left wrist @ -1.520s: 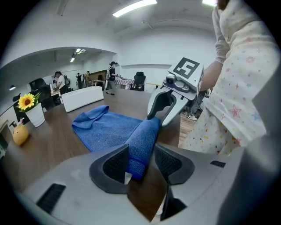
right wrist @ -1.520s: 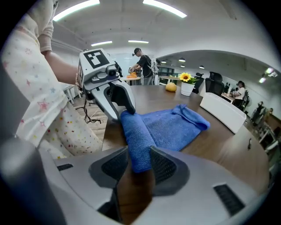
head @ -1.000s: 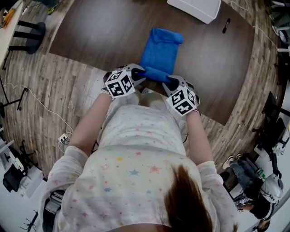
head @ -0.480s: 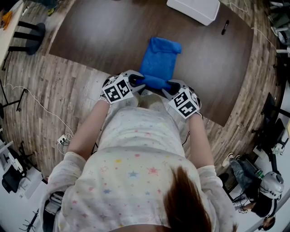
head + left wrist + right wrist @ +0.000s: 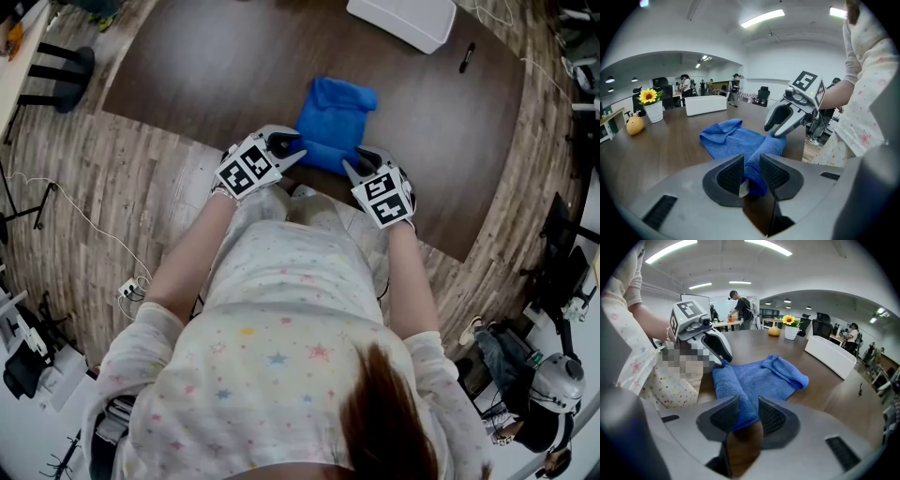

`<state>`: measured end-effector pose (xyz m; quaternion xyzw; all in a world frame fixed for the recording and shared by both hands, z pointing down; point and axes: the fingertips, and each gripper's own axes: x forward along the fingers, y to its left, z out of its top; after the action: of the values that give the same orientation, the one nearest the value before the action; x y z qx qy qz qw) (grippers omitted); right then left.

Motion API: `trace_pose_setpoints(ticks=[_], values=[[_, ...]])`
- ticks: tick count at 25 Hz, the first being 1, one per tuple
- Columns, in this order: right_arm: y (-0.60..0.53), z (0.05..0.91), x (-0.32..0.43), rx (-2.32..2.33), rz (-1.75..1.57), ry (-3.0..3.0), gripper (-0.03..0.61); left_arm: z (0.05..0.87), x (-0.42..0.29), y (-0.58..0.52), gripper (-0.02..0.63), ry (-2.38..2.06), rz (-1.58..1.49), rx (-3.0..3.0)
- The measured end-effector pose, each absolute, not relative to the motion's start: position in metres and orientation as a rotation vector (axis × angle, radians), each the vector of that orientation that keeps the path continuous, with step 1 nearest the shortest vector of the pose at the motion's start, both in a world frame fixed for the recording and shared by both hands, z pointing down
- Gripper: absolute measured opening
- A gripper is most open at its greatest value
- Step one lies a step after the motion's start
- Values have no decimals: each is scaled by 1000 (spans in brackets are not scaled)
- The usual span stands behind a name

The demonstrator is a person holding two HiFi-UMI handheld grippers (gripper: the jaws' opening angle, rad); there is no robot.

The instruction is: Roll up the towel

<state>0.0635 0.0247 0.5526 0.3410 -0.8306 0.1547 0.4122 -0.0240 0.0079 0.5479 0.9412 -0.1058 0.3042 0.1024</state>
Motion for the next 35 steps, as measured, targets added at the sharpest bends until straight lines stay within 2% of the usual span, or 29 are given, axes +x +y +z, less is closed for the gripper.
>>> trace_pose_setpoints(ticks=[7,12,19,22,26,29,30,35], values=[[20,556,67,899,398,-2081,117,520,-16,27,93,-193,801,2907],[19,557,67,918,402,-2083,112,557,-15,43,115,-113,991,2869],[27,531,57,894,377,-2198,113,567,-14,38,142,-135,1008,2849],[45,540,49,801,375,-2186,148,567,-15,38,150,-126,1006,2855],[44,558,53,809,290,-2114,153,570,-13,37,167,-95,1052,2879],[36,562,55,825,244,-2090,139,572,-12,31,165,-117,1089,2899],[35,562,54,821,250,-2094,124,572,-13,29,137,-132,1087,2899],[46,555,52,768,314,-2134,74,567,-16,37,100,-110,1054,2865]])
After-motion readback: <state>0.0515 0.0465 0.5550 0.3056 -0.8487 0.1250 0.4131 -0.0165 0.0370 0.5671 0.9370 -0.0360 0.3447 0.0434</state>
